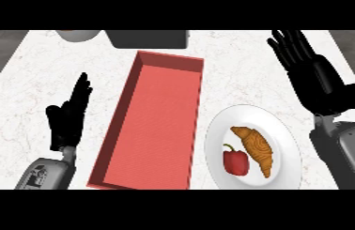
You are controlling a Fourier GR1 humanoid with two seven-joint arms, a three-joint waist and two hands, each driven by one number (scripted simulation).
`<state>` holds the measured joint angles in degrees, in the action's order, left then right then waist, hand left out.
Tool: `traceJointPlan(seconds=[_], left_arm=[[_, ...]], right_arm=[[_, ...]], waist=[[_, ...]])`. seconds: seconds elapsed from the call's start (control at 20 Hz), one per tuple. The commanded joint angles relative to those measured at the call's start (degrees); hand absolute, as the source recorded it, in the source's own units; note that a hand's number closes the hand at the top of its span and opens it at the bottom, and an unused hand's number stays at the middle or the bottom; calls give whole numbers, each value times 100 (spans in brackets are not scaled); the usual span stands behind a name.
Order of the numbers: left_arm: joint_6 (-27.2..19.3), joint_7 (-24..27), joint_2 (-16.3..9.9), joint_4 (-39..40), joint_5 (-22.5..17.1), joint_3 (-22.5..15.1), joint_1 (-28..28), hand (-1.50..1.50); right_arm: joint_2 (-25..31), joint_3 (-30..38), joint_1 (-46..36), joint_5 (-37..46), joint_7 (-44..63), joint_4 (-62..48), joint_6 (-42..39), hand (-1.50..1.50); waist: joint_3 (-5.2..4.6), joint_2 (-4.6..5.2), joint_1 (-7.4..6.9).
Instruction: Pick the croissant from the plate and place it in the cardboard box
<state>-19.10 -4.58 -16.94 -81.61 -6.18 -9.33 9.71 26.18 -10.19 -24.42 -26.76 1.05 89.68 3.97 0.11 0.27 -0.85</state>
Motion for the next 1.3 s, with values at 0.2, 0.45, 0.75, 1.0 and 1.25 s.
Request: traceJointPlan(seconds=[0.2, 0.45, 0.75, 1.0, 1.25], left_arm=[[15, 55, -1156, 423, 677, 402, -176, 0], [142, -22, -1145, 492, 686, 250, -310, 0], [170, 4, -1298, 545, 756, 394, -160, 0], [325, 49, -1300, 686, 671, 485, -114, 0], [325, 1, -1282, 639, 773, 437, -154, 0]], right_arm=[[659, -1135, 308, 65, -247, 119, -2423, -150], [1993, -1793, -162, 2788, -1518, 572, -2766, -150], [1809, -1516, 662, 2605, -4866, -1511, -3422, -150], [2178, -1578, -179, 3828, -5952, -2151, -2817, -150], [2439, -2217, -756, 5109, -5720, -2219, -2193, -150]], waist=[[-1, 11, -59], [17, 20, -124], [30, 94, -108], [9, 53, -147], [-4, 20, -131]])
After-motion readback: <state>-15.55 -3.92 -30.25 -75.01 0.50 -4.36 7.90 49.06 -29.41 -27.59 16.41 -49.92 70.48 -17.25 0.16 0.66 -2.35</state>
